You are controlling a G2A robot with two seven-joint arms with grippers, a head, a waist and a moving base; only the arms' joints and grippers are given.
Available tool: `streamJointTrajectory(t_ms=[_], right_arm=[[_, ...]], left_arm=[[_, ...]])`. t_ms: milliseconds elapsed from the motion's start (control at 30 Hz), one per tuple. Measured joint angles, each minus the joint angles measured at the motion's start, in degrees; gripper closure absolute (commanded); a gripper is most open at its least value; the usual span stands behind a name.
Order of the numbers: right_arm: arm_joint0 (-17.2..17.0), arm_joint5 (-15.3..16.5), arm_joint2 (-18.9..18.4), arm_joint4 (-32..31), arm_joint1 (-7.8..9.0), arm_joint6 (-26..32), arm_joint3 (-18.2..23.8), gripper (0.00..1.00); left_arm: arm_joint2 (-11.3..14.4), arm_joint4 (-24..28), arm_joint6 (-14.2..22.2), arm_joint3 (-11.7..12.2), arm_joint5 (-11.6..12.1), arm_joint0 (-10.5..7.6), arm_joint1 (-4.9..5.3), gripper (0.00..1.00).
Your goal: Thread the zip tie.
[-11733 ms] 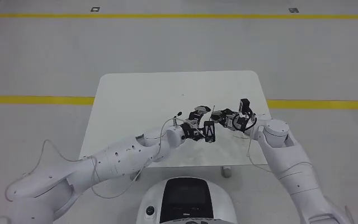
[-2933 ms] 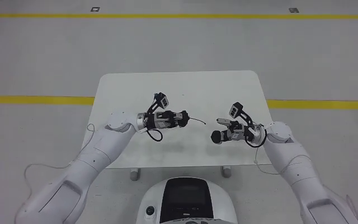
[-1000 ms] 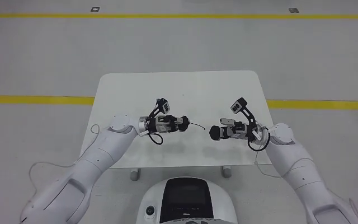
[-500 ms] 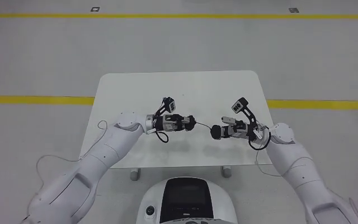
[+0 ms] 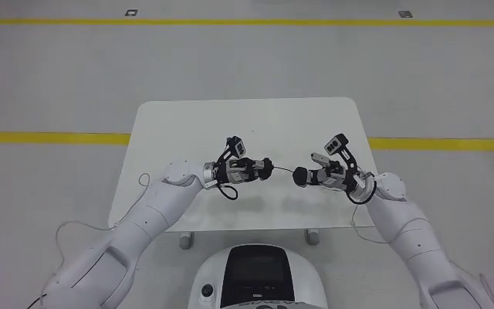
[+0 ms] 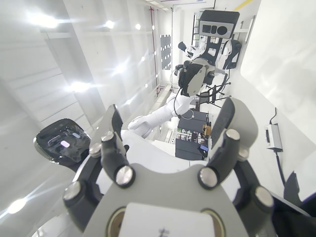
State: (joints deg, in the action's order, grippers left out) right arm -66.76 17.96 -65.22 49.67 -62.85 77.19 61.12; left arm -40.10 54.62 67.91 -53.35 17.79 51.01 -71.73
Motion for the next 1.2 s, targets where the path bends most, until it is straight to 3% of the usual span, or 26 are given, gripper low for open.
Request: streamJointTrajectory(t_ms=[533, 800, 1200], right_arm=[[1.2, 0.3, 0.5, 0.5, -0.97, 1.7, -2.6, 0.71], [1.5, 0.3, 0.5, 0.0, -1.24, 1.8, -3.1, 0.87], [1.5, 0.1, 0.1, -0.3, -1.55, 2.4, -3.4, 0.89]], left_arm=[[0.0, 0.7, -2.0, 2.2, 1.5, -0.12, -1.71, 1.00], [-0.4, 0.9, -1.7, 3.4, 1.7, -0.19, -2.26, 1.00], [-1.1, 0.7, -1.2, 4.6, 1.6, -0.23, -2.88, 1.00]])
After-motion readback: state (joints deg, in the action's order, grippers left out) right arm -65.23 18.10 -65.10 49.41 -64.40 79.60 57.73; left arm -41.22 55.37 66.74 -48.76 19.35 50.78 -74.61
